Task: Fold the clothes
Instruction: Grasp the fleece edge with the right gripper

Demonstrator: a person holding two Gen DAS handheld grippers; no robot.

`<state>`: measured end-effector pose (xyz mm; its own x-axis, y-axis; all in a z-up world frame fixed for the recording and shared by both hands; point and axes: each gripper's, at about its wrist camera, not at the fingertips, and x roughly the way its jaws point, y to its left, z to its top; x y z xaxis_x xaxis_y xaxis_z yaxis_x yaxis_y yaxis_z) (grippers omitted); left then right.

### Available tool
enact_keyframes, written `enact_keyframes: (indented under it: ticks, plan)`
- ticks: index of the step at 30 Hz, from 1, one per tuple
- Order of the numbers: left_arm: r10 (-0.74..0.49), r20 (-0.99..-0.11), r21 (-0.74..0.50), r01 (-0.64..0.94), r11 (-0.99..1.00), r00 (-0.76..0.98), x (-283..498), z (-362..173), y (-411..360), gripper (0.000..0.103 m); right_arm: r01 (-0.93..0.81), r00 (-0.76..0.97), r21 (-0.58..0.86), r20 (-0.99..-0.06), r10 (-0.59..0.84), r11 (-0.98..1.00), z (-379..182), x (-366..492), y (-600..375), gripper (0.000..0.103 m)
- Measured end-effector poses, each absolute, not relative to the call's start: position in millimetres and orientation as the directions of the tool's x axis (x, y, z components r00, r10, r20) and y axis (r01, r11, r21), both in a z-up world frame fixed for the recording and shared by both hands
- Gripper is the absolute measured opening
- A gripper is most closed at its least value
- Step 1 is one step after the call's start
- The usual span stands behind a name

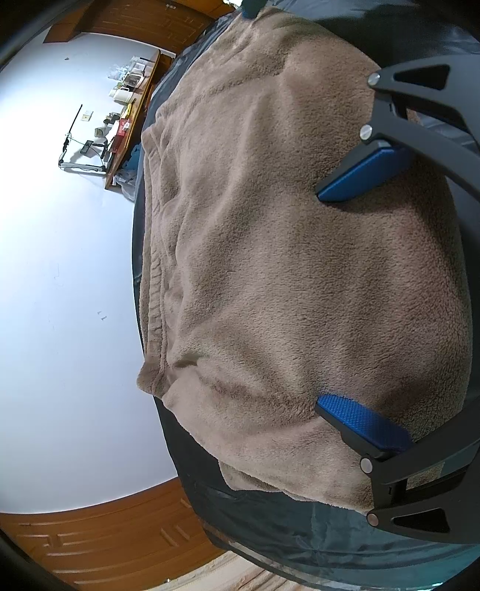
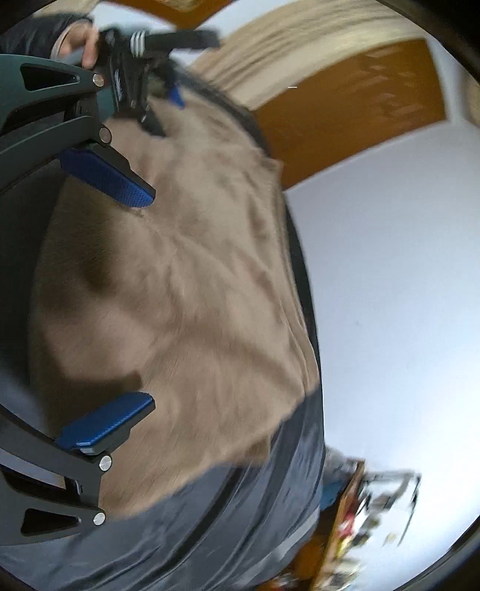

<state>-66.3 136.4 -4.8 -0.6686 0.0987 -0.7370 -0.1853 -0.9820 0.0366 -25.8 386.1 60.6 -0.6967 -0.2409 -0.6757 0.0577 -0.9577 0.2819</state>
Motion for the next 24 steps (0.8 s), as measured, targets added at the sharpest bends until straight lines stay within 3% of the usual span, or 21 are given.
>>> enact_keyframes:
  ticks: [8,17,24]
  plan:
    - [0.097,-0.737,0.038,-0.184,-0.982,-0.669,-65.0,-3.9,137.2,0.103,-0.113,-0.662,0.397,-0.714,-0.229,-0.911,39.7,17.0,441.9,0.102]
    - [0.099,-0.737,0.038,-0.188,-0.982,-0.668,-65.1,-4.0,136.7,0.103,-0.102,-0.638,0.556,-0.673,-0.374,-0.825,22.5,12.1,436.3,0.102]
    - [0.100,-0.738,0.038,-0.189,-0.981,-0.668,-65.3,-4.2,136.6,0.103,-0.101,-0.655,0.565,-0.657,-0.373,-0.819,21.8,-3.2,431.1,0.102]
